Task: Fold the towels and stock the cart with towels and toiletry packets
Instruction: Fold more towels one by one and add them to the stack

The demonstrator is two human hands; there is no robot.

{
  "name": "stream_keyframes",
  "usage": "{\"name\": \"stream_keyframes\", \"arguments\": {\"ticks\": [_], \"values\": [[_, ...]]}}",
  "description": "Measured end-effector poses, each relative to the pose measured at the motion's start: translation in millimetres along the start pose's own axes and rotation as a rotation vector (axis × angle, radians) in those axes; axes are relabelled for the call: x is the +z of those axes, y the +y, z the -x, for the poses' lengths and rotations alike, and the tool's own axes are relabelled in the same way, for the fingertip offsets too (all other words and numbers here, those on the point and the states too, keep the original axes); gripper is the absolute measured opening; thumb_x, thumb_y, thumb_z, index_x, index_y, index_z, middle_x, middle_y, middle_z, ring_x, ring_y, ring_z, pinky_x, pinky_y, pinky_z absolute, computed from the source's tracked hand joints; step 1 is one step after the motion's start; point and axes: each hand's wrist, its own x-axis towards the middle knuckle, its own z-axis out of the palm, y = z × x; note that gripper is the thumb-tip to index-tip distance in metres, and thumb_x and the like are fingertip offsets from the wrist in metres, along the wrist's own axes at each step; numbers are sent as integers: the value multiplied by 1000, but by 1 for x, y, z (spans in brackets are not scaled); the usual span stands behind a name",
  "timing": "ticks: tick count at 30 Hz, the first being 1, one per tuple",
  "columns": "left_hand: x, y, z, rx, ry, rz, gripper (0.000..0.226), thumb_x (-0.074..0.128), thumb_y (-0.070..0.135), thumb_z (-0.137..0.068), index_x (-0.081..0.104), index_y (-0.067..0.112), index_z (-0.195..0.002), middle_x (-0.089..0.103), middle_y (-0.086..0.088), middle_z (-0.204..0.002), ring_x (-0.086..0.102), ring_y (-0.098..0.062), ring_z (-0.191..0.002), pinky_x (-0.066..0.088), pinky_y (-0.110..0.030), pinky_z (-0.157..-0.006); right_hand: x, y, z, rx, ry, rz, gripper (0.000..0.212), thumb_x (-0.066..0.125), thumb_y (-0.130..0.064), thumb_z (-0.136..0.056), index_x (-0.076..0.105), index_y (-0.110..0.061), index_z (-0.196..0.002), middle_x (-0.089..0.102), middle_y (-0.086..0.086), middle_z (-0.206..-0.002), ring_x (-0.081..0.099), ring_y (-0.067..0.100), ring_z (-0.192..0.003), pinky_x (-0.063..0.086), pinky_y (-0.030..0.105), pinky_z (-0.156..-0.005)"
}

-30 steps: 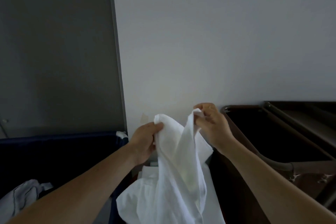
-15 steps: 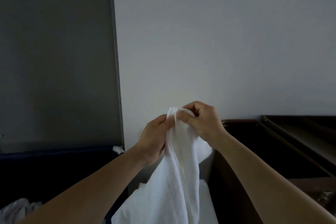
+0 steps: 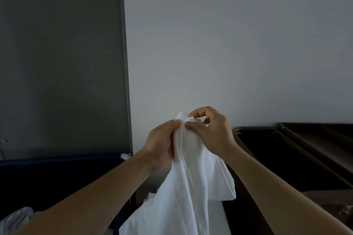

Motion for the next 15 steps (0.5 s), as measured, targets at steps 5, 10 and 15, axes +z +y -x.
{"name": "stream_keyframes", "arguments": {"ticks": [5,10,15], "values": [[-10,36,-25,90,306,-98,16,57,18,-96,70,10,-89,77,-4,-80,72,-21,-81,57,-32,-65,-37,-29,-28,70,146,-200,18,79,-9,-81,68,-23,-81,69,-13,-64,62,0,-57,51,19,-55],[-19,91,-50,221,357,-239,23,48,15,-100,64,7,-85,63,-16,-92,60,-28,-84,51,-35,-70,-87,-81,-72,-135,428,-333,12,81,-20,-77,72,-26,-82,68,-18,-66,61,-2,-61,49,17,-59],[17,137,-50,426,282,-565,27,48,24,-100,55,6,-83,46,-6,-72,43,-22,-67,38,-34,-58,-88,-99,-76,-104,-30,-129,15,86,-12,-74,75,-22,-77,75,-4,-74,69,11,-69,57,28,-65]]}}
